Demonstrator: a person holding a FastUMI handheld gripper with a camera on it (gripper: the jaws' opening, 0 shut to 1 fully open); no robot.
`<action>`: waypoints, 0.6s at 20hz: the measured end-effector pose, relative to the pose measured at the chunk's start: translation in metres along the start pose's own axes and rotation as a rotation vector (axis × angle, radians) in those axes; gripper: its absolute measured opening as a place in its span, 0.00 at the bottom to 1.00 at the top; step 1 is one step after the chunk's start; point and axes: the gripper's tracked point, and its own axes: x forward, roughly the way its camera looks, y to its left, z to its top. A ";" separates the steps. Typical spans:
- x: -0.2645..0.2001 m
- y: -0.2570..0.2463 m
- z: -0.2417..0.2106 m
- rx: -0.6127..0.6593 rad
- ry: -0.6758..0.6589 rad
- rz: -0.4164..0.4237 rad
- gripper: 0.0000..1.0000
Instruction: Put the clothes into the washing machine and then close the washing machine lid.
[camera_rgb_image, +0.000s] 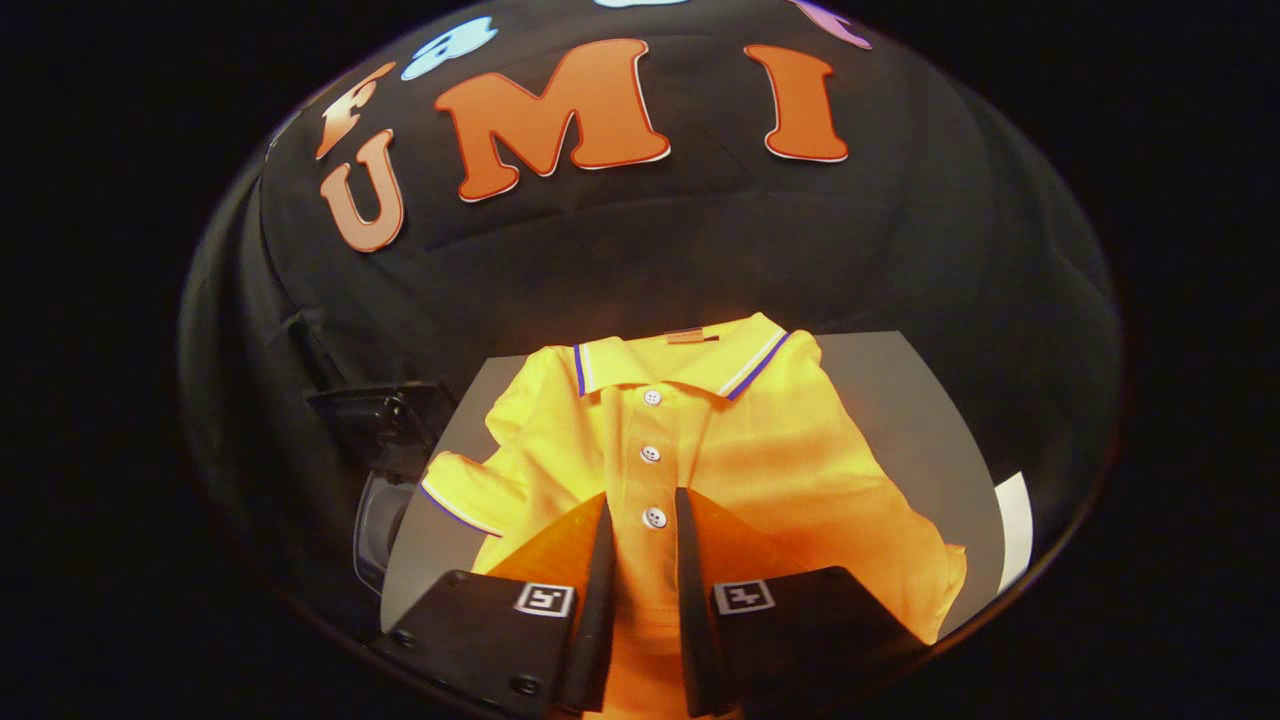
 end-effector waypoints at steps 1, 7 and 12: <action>-0.001 -0.002 -0.002 0.016 0.007 0.012 0.35; -0.005 -0.004 -0.001 0.138 -0.043 0.056 0.15; -0.022 0.000 0.016 0.224 -0.282 0.125 0.15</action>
